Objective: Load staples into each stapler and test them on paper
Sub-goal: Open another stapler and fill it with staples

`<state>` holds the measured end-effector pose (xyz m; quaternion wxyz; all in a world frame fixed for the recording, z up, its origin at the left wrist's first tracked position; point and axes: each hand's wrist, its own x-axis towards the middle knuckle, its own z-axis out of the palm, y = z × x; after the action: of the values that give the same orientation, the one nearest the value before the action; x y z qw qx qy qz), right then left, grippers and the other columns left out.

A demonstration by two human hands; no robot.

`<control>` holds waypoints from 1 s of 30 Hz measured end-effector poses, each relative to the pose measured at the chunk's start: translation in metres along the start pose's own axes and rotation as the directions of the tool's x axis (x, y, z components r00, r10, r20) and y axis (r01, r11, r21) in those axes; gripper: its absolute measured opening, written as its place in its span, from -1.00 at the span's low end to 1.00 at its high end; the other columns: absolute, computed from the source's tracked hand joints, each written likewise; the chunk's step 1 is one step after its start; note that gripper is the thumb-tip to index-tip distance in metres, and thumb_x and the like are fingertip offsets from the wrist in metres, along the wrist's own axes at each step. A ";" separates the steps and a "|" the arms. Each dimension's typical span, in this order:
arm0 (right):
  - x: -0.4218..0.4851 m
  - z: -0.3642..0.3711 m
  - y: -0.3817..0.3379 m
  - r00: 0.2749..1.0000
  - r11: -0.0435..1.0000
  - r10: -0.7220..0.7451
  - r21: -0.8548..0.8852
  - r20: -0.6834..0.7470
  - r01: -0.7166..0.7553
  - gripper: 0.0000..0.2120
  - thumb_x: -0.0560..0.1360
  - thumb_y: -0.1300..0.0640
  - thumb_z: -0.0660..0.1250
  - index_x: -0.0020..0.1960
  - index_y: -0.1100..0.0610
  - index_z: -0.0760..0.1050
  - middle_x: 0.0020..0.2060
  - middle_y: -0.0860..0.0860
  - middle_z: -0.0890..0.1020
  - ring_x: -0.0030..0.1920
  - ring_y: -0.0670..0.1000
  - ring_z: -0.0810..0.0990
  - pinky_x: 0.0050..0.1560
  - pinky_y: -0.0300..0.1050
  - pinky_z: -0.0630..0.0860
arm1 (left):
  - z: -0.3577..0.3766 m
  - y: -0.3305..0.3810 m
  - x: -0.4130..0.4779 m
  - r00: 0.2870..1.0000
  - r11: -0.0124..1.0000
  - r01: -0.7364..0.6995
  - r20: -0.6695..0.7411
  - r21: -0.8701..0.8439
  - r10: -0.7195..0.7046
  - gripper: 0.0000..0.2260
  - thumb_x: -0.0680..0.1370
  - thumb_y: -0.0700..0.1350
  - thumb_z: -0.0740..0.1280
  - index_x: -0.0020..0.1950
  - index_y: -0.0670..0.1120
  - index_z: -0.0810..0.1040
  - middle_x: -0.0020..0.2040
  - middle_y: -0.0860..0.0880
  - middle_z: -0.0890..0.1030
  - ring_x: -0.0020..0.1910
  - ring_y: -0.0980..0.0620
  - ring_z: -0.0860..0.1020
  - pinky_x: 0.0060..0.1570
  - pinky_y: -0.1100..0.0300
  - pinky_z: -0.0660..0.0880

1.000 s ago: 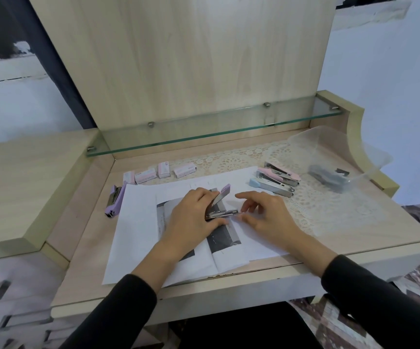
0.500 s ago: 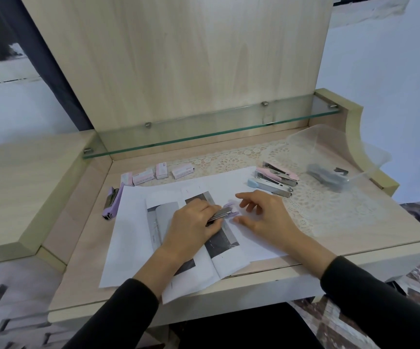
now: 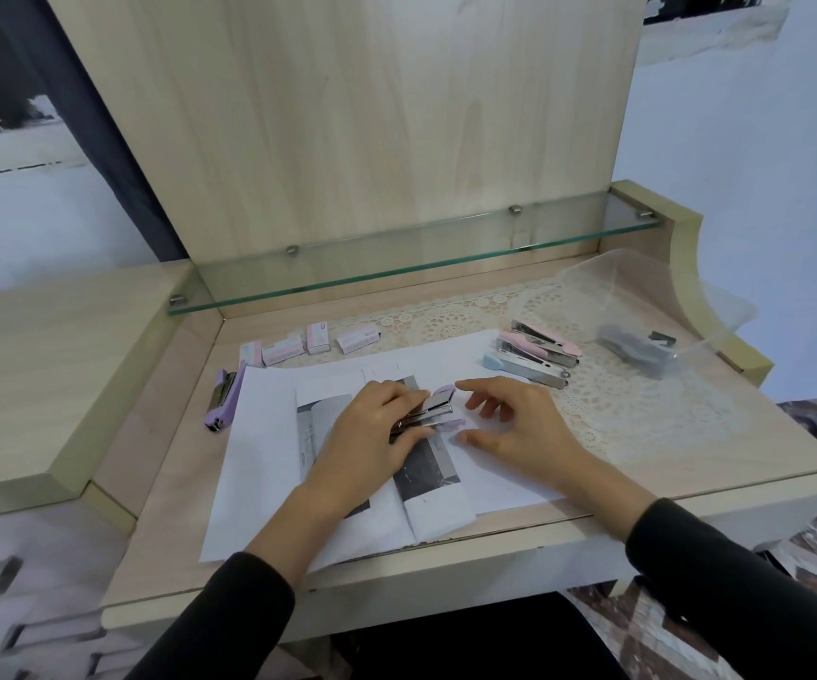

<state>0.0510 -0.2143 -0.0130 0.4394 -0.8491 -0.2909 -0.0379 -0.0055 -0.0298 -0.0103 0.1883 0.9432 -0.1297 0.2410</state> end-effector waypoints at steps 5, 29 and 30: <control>0.000 -0.005 -0.001 0.999 0.999 0.006 -0.034 0.050 -0.004 -0.62 0.34 0.20 0.42 0.14 0.00 0.54 -0.07 -0.09 0.62 -0.17 -0.08 0.52 -0.18 -0.44 0.34 | -0.018 0.004 0.002 0.972 0.923 0.203 -0.047 -0.326 -0.230 -0.76 0.48 -0.21 0.37 0.14 -0.09 0.57 -0.03 0.00 0.55 -0.06 0.10 0.51 0.02 0.36 0.43; 0.013 0.001 -0.065 0.997 0.816 0.070 0.574 0.018 -0.068 -0.82 0.42 0.24 0.38 -0.11 -0.04 0.56 -0.40 0.00 0.47 -0.44 -0.09 0.41 -0.37 -0.29 0.45 | -0.045 0.023 -0.007 0.876 0.255 0.421 0.316 -0.871 -0.365 -0.72 0.42 -0.09 0.26 0.10 -0.09 0.56 -0.07 0.03 0.68 -0.04 0.07 0.62 -0.01 0.23 0.53; 0.013 0.000 -0.065 0.997 0.812 0.074 0.578 0.030 -0.078 -0.83 0.41 0.27 0.38 -0.14 0.00 0.57 -0.41 0.00 0.48 -0.45 -0.13 0.41 -0.38 -0.31 0.44 | -0.045 0.024 -0.008 0.870 0.240 0.428 0.325 -0.871 -0.372 -0.71 0.42 -0.10 0.25 0.11 -0.10 0.56 -0.07 0.02 0.68 -0.03 0.06 0.62 -0.03 0.25 0.53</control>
<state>0.0277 -0.1795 0.0386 0.6768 -0.6864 -0.2560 0.0726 -0.0384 -0.0310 0.0288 0.7358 0.6757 -0.0025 0.0451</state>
